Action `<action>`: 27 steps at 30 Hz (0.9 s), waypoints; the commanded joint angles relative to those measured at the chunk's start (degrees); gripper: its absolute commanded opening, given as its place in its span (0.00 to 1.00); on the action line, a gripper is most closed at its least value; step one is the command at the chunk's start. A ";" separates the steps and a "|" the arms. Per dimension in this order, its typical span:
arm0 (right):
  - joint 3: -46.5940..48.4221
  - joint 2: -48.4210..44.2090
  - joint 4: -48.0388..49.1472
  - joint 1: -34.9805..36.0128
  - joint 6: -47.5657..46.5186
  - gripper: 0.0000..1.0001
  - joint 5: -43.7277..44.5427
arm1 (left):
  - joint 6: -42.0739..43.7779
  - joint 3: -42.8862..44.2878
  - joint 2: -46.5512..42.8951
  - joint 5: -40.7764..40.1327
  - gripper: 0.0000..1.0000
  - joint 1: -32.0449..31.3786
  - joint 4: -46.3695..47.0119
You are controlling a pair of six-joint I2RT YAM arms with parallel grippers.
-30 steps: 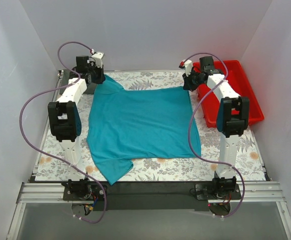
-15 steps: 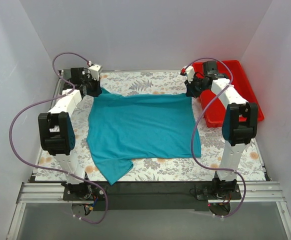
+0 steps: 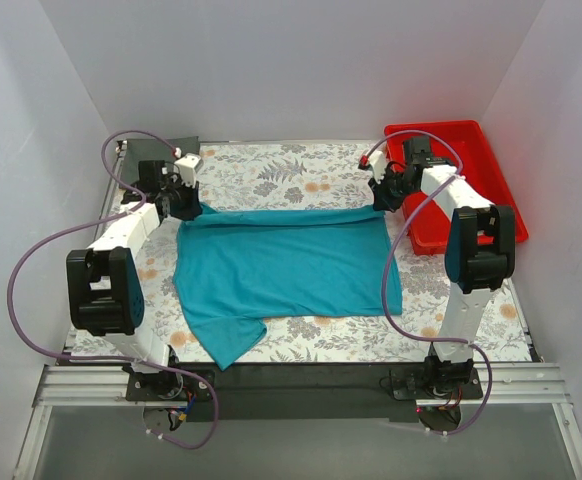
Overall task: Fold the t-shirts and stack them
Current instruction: Fold the tshirt
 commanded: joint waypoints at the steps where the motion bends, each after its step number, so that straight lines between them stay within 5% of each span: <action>1: -1.22 -2.79 -0.88 -0.35 -2.38 0.01 -0.61 | -0.65 -2.64 -4.25 0.15 0.00 -0.02 -0.73; 15: -6.24 -2.53 -2.02 -0.17 -8.27 0.01 2.46 | 1.01 -7.83 -2.67 0.59 0.00 -0.11 -3.35; 17: -6.24 -2.53 -2.89 -0.17 -8.89 0.12 2.81 | 3.46 -6.60 -2.23 2.78 0.03 -0.02 -5.90; 19: -6.50 -3.23 -3.43 -0.17 -9.15 0.31 2.90 | 5.23 -6.07 -2.41 5.15 0.18 -0.02 -9.25; 22: -7.12 -4.90 -4.39 -0.17 -9.94 0.42 2.29 | 6.73 -5.20 -3.72 6.21 0.29 0.15 -10.92; 27: -5.89 -7.36 -5.62 -0.09 -8.28 0.45 -0.17 | 6.82 1.12 -1.19 7.45 0.36 0.50 -14.34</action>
